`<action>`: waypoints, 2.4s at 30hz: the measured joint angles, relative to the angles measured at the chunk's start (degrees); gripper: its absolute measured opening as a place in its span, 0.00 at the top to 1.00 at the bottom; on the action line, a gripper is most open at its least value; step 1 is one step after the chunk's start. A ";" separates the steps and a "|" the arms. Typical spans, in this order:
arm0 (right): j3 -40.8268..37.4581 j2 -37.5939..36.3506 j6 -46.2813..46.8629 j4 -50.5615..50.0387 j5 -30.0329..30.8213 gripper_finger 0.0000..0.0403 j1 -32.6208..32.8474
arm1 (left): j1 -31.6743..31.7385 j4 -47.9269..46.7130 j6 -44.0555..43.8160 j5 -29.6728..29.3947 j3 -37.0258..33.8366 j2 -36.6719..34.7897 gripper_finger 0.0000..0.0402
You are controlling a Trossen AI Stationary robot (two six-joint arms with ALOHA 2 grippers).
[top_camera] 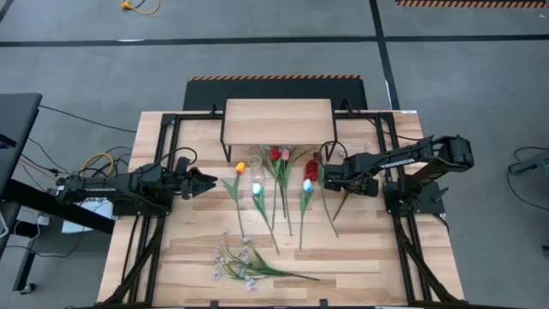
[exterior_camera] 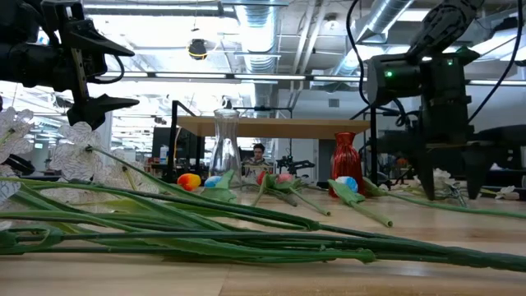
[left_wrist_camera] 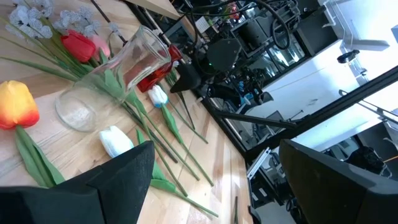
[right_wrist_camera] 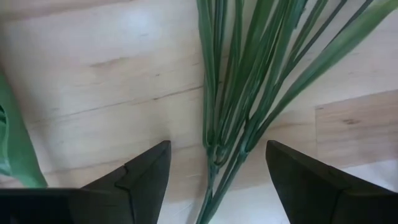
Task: Pick and place flowers into a vace then onto a shelf
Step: Put the top right white flower into the red vase
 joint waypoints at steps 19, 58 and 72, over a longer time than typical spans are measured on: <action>0.05 0.44 1.37 -0.11 -1.18 0.97 0.00 | 0.00 -0.09 0.07 0.00 0.00 0.00 0.17; 9.51 -39.77 -1.44 -11.67 16.31 1.00 -0.37 | 0.00 -0.13 0.13 -0.02 0.00 -0.02 0.17; 9.64 -50.50 -49.09 28.45 21.16 1.00 -5.03 | -0.02 -0.12 0.13 -1.04 0.00 -0.01 0.17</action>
